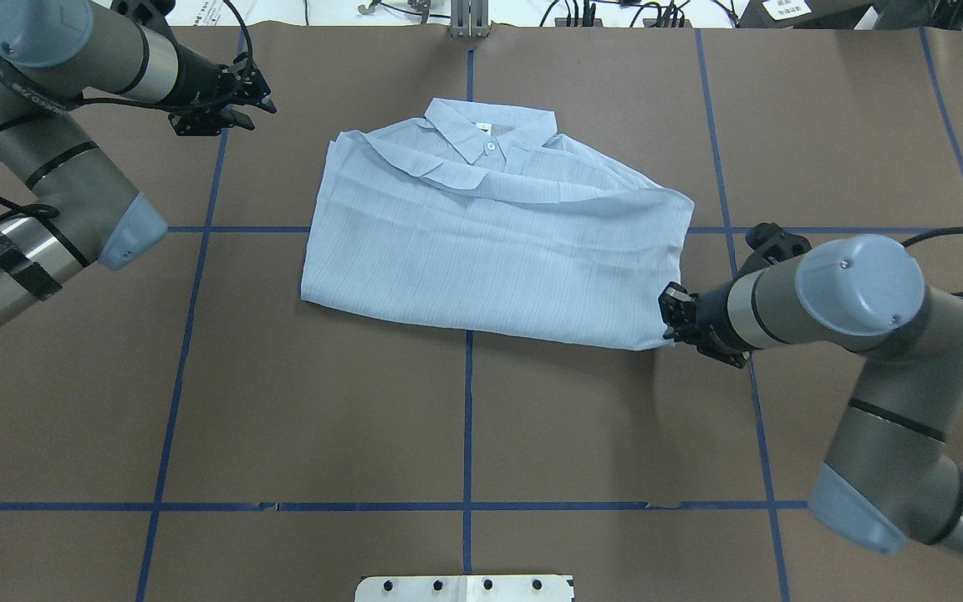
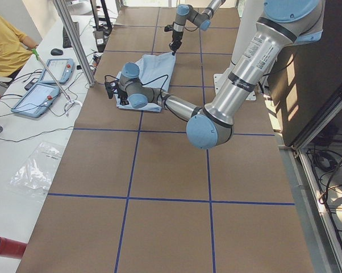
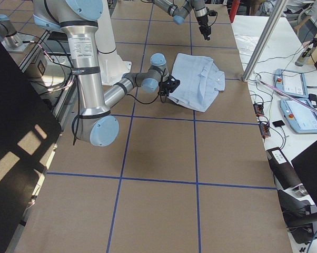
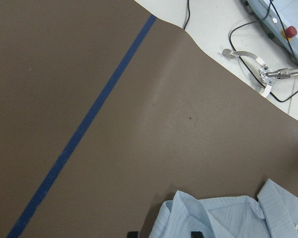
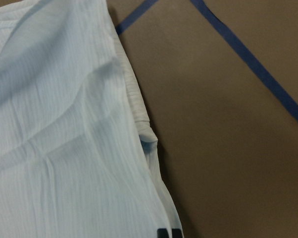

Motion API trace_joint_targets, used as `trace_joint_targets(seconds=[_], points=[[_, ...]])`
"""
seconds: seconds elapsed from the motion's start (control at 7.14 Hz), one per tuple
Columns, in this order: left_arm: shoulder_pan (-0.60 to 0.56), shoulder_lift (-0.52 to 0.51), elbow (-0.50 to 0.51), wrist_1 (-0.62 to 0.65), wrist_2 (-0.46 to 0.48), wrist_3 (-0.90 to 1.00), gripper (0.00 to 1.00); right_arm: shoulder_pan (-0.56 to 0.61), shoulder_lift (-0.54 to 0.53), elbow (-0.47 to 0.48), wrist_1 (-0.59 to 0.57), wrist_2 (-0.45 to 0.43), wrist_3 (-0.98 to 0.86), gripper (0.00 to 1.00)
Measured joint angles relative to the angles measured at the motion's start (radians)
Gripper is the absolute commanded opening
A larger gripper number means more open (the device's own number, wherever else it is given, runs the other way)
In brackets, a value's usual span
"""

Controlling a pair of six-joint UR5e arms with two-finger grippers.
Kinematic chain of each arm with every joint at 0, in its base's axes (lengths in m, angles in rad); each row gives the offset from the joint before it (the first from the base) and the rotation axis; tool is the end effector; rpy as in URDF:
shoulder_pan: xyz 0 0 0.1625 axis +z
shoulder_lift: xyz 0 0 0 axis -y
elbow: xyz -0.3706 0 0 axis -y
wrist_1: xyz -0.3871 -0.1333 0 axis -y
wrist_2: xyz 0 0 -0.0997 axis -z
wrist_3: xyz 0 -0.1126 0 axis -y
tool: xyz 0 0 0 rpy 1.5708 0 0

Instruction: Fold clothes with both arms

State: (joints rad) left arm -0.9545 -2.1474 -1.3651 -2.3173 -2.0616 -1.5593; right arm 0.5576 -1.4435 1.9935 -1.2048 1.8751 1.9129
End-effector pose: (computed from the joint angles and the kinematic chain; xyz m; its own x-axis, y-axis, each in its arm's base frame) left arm 0.3367 -0.6141 0.2867 0.2586 -0.3476 -0.9013 0.4718 0.8596 -0.1961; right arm -0.3911 -0.3612 0.3141 0.3851 0.6173 0.6860 -0.4590 0.7730 -0.4380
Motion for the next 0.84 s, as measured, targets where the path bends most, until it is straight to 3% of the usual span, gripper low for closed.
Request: trace_joint_targets(seconds=[0.42, 0.56, 0.7, 0.84], points=[[0.03, 0.096, -0.212, 0.009, -0.115, -0.058, 0.5, -0.186, -0.145, 0.199, -0.05, 0.22, 0.129, 0.0], [0.059, 0.118, -0.261, 0.009, -0.127, -0.104, 0.54, -0.267, -0.166, 0.216, -0.051, 0.261, 0.178, 0.82], [0.101, 0.127, -0.288, 0.009, -0.126, -0.166, 0.68, -0.341, -0.177, 0.227, -0.051, 0.276, 0.214, 1.0], [0.157, 0.13, -0.302, 0.01, -0.12, -0.23, 0.67, -0.38, -0.181, 0.237, -0.051, 0.282, 0.234, 1.0]])
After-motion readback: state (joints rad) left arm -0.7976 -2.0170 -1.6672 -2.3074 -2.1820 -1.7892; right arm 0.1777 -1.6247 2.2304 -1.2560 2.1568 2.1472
